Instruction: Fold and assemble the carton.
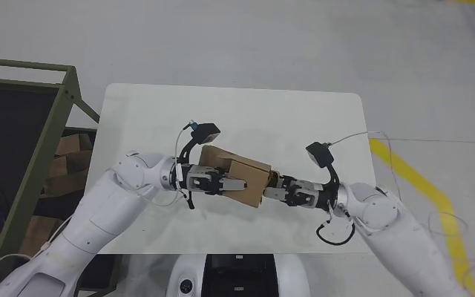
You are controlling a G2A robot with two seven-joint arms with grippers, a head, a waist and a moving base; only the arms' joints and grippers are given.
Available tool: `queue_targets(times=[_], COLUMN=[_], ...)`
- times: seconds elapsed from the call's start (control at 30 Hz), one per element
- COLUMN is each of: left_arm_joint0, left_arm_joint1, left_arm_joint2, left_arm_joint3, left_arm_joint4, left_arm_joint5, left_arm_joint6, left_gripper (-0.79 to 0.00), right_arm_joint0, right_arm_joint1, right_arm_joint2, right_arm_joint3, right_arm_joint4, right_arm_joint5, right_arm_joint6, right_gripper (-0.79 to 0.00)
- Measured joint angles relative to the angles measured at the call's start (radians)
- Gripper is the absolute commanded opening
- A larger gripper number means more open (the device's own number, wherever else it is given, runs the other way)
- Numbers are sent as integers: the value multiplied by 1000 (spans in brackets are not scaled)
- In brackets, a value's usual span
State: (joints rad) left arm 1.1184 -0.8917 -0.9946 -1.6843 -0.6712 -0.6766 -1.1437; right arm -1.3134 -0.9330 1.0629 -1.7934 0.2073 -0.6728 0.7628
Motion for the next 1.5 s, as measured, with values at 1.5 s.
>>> queue_targets(times=[1.5], left_arm_joint0=[-32], left_arm_joint1=[-11], left_arm_joint2=[35], left_arm_joint3=[29], left_arm_joint4=[8], left_arm_joint5=[25], left_arm_joint6=[-25], left_gripper=[-785], right_arm_joint0=[-317], right_arm_joint1=[-4], right_arm_joint2=[161], right_arm_joint3=[-275], right_arm_joint4=[-563], right_arm_joint5=[136], right_arm_joint6=[-440], right_gripper=[-533])
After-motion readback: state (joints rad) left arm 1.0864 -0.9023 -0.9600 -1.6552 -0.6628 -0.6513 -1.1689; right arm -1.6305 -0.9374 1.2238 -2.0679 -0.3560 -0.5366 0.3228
